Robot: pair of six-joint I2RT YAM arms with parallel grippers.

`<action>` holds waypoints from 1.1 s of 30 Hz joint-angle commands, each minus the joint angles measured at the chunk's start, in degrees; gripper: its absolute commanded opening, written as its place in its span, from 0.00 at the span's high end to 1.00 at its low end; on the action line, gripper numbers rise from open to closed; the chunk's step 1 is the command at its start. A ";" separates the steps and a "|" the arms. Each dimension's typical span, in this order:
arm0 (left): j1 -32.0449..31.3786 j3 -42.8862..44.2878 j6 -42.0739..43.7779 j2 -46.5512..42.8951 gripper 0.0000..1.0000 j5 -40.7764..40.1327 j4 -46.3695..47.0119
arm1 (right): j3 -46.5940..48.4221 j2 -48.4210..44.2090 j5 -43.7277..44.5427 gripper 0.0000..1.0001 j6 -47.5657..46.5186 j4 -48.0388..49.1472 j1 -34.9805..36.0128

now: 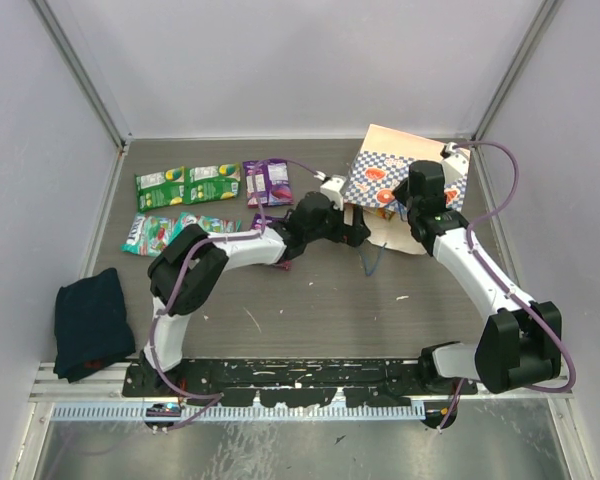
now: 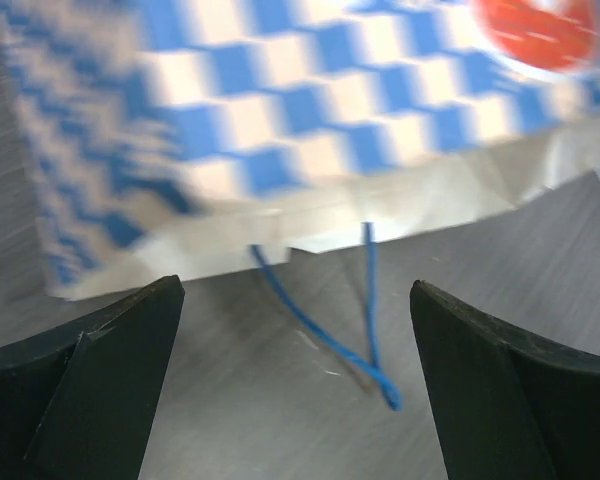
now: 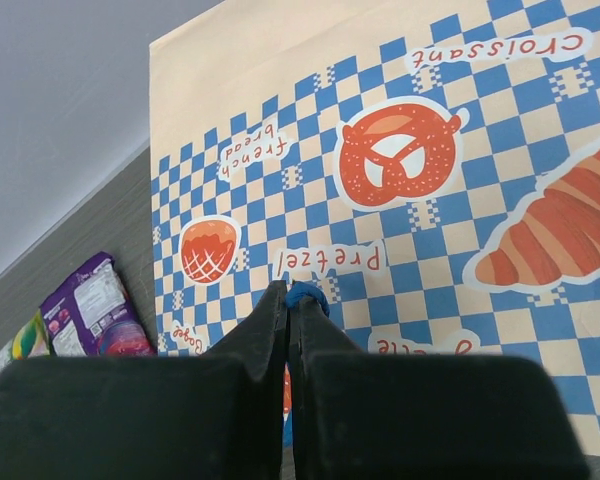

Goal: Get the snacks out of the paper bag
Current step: Adjust the paper bag at the center of the board.

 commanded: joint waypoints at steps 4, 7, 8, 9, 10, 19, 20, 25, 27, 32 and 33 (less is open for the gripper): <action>8.42 8.76 -2.82 4.49 0.02 13.07 -7.31 | 2.13 -1.11 10.11 1.00 4.97 -0.57 2.26; 11.69 12.79 -4.21 7.65 0.02 19.40 -10.43 | 1.83 -0.32 15.12 0.99 7.56 -0.86 5.16; 12.65 14.64 -4.85 9.14 0.02 21.86 -11.49 | 1.97 0.28 17.24 1.00 8.05 -0.84 6.43; 13.70 16.76 -5.13 10.50 0.02 24.03 -13.11 | 2.41 0.94 19.19 0.99 8.41 -0.98 7.76; 14.29 19.28 -5.06 11.88 0.02 25.64 -15.28 | 3.17 2.12 20.96 1.00 8.75 -1.72 9.27; 17.21 39.55 5.82 18.90 0.02 24.97 -39.27 | 14.60 10.69 39.22 1.00 14.33 -13.79 19.08; 17.58 41.71 6.35 19.65 0.02 24.85 -41.19 | 15.89 11.70 40.02 1.00 14.81 -15.25 19.60; 19.54 47.43 6.76 22.06 0.02 25.30 -45.81 | 18.02 13.95 40.42 1.00 13.45 -16.70 20.14; 19.93 45.19 5.38 21.05 0.02 25.28 -44.21 | 17.64 13.80 40.71 1.00 10.43 -15.11 20.13; 19.80 28.51 -10.89 16.59 0.02 30.53 -22.25 | 15.47 13.49 29.88 1.00 -5.45 -3.68 18.76; 19.74 26.04 -14.56 16.46 0.02 30.62 -18.00 | 15.69 13.74 27.35 1.00 -5.97 -3.70 18.08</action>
